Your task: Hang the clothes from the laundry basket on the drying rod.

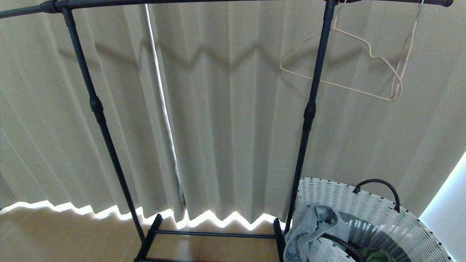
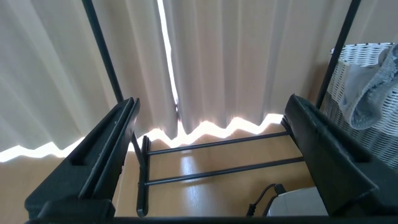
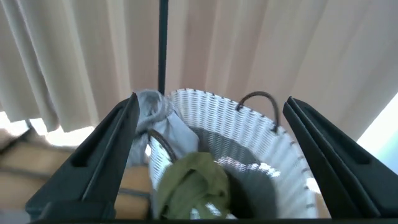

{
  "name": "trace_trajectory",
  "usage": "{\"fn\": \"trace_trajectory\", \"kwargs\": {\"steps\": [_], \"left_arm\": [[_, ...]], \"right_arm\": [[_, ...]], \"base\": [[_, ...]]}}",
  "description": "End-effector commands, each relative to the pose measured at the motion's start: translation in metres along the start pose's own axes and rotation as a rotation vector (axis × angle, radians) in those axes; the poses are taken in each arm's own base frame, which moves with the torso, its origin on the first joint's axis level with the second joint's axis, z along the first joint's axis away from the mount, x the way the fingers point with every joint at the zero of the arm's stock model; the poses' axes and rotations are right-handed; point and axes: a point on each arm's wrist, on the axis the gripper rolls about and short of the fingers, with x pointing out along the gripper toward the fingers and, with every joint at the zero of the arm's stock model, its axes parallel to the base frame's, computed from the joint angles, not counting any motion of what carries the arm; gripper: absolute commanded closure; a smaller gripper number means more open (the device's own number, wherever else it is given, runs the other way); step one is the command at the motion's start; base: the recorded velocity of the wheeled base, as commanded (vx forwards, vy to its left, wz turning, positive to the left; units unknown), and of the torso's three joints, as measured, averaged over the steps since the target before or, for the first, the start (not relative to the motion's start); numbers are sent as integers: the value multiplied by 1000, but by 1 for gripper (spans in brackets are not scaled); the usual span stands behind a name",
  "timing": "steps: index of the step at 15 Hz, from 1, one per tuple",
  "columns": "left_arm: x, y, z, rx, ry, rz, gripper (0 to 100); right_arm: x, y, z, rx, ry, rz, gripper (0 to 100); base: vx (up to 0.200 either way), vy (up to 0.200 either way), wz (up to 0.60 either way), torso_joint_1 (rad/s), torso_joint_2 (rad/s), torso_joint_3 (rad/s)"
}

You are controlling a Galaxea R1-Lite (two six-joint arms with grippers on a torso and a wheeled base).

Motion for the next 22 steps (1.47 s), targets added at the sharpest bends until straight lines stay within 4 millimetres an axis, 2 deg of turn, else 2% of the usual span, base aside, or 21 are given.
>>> {"fn": "trace_trajectory", "kwargs": {"steps": [1, 3, 4, 6, 7, 11, 12, 13, 15, 17, 22], "left_arm": [[0, 0, 0, -1, 0, 0, 0], [0, 0, 0, -1, 0, 0, 0], [0, 0, 0, -1, 0, 1, 0], [0, 0, 0, -1, 0, 3, 0], [0, 0, 0, -3, 0, 3, 0], [0, 0, 0, -1, 0, 3, 0], [0, 0, 0, -1, 0, 3, 0], [0, 0, 0, -12, 1, 9, 0], [0, 0, 0, -15, 1, 7, 0], [0, 0, 0, -15, 1, 7, 0], [0, 0, 0, -15, 1, 4, 0]], "right_arm": [[21, -4, 26, -107, 197, 80, 0], [58, -4, 25, -202, 473, 122, 0], [69, -4, 23, -214, 563, 110, 0], [103, -7, 11, -292, 831, 40, 0], [114, -7, 5, -327, 908, 53, 0], [135, -10, -10, -505, 1056, 186, 0], [136, -10, -11, -508, 1059, 189, 0], [151, -10, -24, -500, 1102, 249, 0], [169, -10, -39, -521, 1149, 304, 0], [184, -21, -48, -560, 1174, 311, 0], [210, -25, -72, -568, 1185, 320, 0]], "base": [[0, 0, 0, 0, 0, 0], [0, 0, 0, 0, 0, 0], [0, 0, 0, 0, 0, 0], [0, 0, 0, 0, 0, 0], [0, 0, 0, 0, 0, 0], [0, 0, 0, 0, 0, 0], [0, 0, 0, 0, 0, 0], [0, 0, 0, 0, 0, 0], [0, 0, 0, 0, 0, 0], [0, 0, 0, 0, 0, 0], [0, 0, 0, 0, 0, 0]]}}
